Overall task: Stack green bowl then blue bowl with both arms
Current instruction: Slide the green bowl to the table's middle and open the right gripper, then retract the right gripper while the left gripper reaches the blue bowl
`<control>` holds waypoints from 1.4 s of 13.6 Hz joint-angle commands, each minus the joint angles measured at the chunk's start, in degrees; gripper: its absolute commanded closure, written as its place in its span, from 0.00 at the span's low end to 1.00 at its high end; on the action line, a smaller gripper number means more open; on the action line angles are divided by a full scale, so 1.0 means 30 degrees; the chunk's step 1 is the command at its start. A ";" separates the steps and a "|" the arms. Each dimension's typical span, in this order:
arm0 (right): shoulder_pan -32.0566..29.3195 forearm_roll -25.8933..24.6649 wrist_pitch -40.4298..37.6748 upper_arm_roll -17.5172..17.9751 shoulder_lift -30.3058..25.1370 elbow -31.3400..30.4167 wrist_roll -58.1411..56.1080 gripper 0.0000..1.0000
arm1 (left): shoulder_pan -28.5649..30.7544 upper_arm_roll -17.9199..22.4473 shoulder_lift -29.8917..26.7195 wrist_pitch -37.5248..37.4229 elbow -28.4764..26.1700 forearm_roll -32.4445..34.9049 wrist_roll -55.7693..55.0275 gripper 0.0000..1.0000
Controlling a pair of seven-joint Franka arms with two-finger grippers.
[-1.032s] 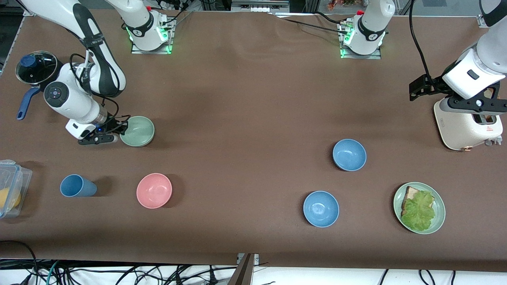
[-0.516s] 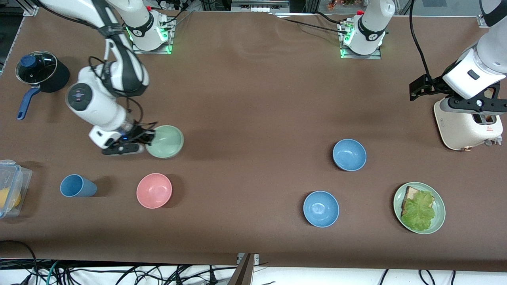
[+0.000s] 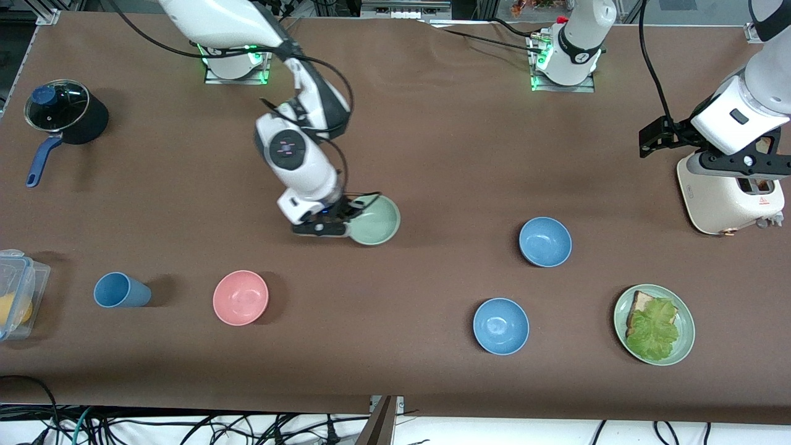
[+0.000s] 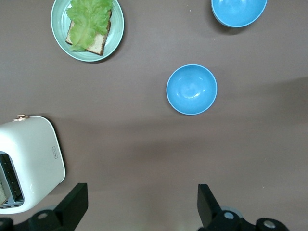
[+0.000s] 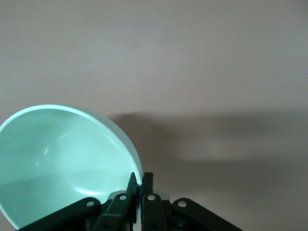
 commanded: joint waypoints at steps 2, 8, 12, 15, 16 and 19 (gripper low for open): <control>0.1391 -0.0005 0.0284 -0.0206 0.1784 0.1644 0.2590 1.00 | 0.0055 -0.0036 0.0225 -0.0412 0.0596 0.0091 0.0210 0.00; 0.1923 0.0141 0.1490 -0.0265 0.2139 0.1673 0.3561 0.00 | 0.0026 -0.0065 0.0226 -0.0412 0.0596 0.0091 -0.0082 0.00; 0.0493 -0.0034 -0.1572 -0.1200 0.0356 0.2198 0.1175 0.00 | -0.0032 -0.0065 0.0342 -0.0354 0.0596 0.0207 -0.0082 0.00; -0.2229 0.0141 -0.4622 -0.1202 -0.1431 0.2201 -0.3397 0.00 | 0.0026 -0.0007 0.0810 -0.0354 0.0596 0.0178 0.0181 0.00; -0.3137 0.0171 -0.5706 -0.1202 -0.2075 0.2201 -0.4832 0.00 | -0.0003 0.0023 0.1275 -0.0354 0.0625 0.0092 0.0210 0.00; -0.5483 0.0200 -0.9306 -0.1260 -0.4329 0.2083 -0.8147 0.00 | -0.0120 -0.0035 0.3701 0.0228 0.0683 0.0121 0.0269 0.00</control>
